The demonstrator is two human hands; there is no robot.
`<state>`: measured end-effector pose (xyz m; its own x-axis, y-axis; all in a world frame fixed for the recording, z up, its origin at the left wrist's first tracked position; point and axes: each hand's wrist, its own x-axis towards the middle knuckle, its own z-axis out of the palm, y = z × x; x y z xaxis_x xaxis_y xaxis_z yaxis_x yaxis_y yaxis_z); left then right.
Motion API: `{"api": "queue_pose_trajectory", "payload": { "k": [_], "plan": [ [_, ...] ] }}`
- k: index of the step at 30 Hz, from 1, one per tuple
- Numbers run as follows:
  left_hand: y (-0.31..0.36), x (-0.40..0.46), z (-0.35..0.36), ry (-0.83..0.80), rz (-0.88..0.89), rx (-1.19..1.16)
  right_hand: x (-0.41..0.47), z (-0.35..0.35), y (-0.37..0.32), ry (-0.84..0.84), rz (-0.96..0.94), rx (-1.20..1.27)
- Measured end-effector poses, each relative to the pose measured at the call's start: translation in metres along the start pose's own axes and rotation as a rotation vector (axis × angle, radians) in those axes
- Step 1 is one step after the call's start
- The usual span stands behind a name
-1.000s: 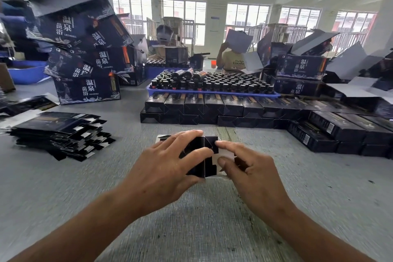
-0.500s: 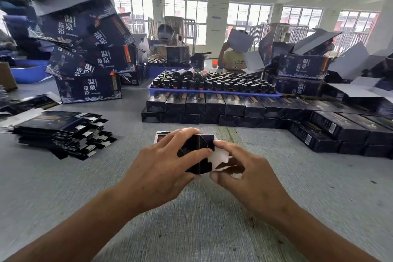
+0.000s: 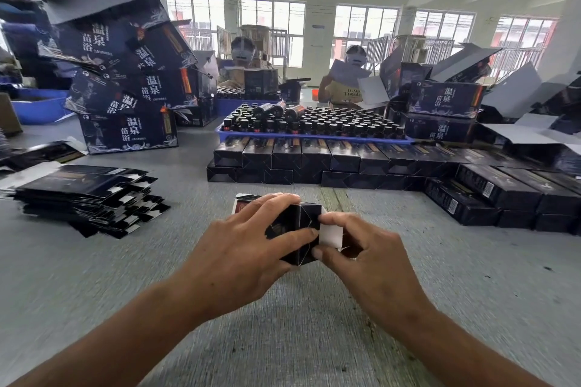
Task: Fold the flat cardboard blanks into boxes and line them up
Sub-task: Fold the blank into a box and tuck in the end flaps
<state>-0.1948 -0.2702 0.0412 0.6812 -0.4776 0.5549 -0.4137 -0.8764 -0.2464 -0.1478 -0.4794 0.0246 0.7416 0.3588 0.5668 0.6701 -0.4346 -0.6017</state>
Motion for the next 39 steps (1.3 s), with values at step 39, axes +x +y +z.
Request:
{"api": "queue_pose_trajectory", "payload": {
  "k": [39],
  "plan": [
    [0.012,0.001,0.010,0.118,-0.136,-0.122,0.005,0.001,-0.001,0.030,0.237,0.424]
  ]
}}
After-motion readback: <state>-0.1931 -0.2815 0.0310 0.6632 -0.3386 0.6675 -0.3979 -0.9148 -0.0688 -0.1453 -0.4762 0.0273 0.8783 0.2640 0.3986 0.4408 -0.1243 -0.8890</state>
